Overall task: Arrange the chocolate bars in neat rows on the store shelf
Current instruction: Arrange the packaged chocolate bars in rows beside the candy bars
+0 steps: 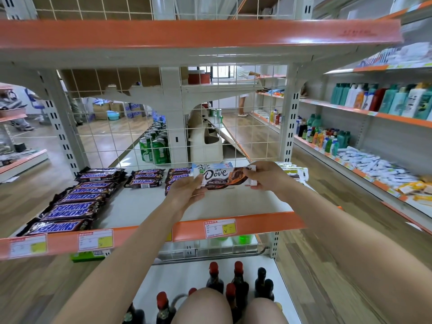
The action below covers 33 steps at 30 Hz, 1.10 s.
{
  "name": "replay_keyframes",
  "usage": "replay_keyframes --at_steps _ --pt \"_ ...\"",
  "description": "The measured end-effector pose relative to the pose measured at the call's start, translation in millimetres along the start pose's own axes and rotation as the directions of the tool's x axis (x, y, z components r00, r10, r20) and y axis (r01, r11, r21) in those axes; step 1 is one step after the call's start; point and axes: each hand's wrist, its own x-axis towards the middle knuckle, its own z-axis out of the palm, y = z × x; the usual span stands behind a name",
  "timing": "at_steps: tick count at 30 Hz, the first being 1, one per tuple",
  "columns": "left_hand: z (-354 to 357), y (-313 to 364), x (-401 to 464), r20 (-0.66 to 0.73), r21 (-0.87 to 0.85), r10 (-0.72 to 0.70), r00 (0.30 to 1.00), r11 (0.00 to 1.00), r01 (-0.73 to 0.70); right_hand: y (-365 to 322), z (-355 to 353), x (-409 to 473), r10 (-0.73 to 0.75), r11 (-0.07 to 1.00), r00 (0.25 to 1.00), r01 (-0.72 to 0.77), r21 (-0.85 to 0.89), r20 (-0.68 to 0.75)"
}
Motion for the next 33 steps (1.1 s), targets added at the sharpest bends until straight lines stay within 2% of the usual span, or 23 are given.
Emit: replay_keyframes --at_steps 10,15,21,30,33 --pt "-11 -1 -5 -0.042 0.13 0.089 0.995 0.988 -0.083 2 9 3 -0.027 0.998 0.999 0.025 -0.056 -0.03" --pt "-15 0 -6 -0.084 0.161 0.117 0.99 0.982 -0.103 0 14 2 -0.037 0.994 0.998 0.033 -0.107 -0.043" --pt "-18 -3 -1 -0.103 0.279 0.125 0.987 0.956 -0.092 4 21 5 -0.065 0.982 0.996 0.053 -0.18 -0.063" --pt "-22 -12 23 -0.18 0.538 0.115 0.977 0.843 0.0 29 41 29 -0.035 0.938 0.996 0.004 -0.347 -0.083" --pt "-24 -15 34 -0.165 0.674 0.162 0.973 0.739 -0.009 36 46 41 -0.031 0.936 0.996 -0.003 -0.352 -0.089"
